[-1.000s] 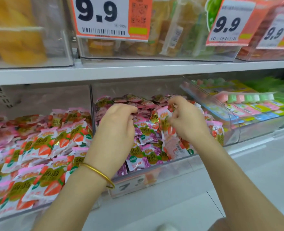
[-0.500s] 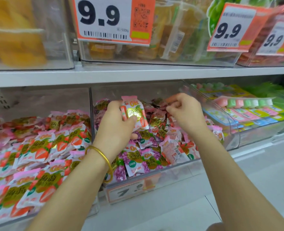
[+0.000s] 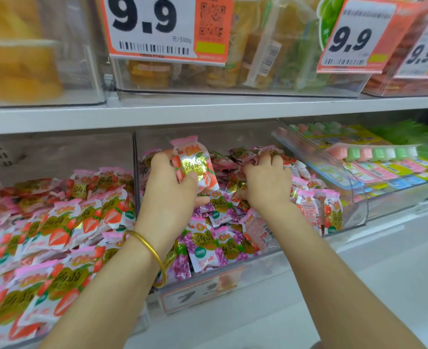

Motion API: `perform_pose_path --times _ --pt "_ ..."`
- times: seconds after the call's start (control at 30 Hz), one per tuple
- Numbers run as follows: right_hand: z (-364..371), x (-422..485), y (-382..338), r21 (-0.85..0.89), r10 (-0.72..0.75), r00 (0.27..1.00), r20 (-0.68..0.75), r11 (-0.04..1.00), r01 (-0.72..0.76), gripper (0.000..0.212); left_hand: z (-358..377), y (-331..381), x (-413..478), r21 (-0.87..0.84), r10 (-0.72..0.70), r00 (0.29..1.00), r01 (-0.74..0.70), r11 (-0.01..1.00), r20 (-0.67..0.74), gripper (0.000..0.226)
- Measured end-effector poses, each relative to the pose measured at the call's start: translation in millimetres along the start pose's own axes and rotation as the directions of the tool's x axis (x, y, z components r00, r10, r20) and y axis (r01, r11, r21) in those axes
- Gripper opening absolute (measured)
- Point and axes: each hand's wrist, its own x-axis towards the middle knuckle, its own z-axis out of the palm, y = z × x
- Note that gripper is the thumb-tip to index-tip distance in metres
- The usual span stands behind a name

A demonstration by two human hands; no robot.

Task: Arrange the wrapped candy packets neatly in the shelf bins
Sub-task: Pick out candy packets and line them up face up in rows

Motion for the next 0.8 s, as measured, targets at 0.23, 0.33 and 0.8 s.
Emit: perform_pose_path --times 0.23,0.33,0.8 --pt "-2.1 -0.9 5.9 0.06 -0.006 1.0 0.027 0.998 0.004 0.04 0.2 2.1 -1.7 -0.011 -0.021 1.0 0.021 1.0 0.016 0.029" --pt "-6.4 -4.0 9.4 0.098 -0.043 0.994 0.096 0.995 0.034 0.057 -0.2 3.3 -2.7 -0.007 -0.032 0.999 0.032 0.999 0.018 0.03" --pt "-7.4 -12.4 10.9 0.174 -0.074 0.996 0.057 0.983 0.064 0.028 0.3 -0.5 -0.1 -0.043 -0.013 1.0 0.013 0.999 -0.003 0.027"
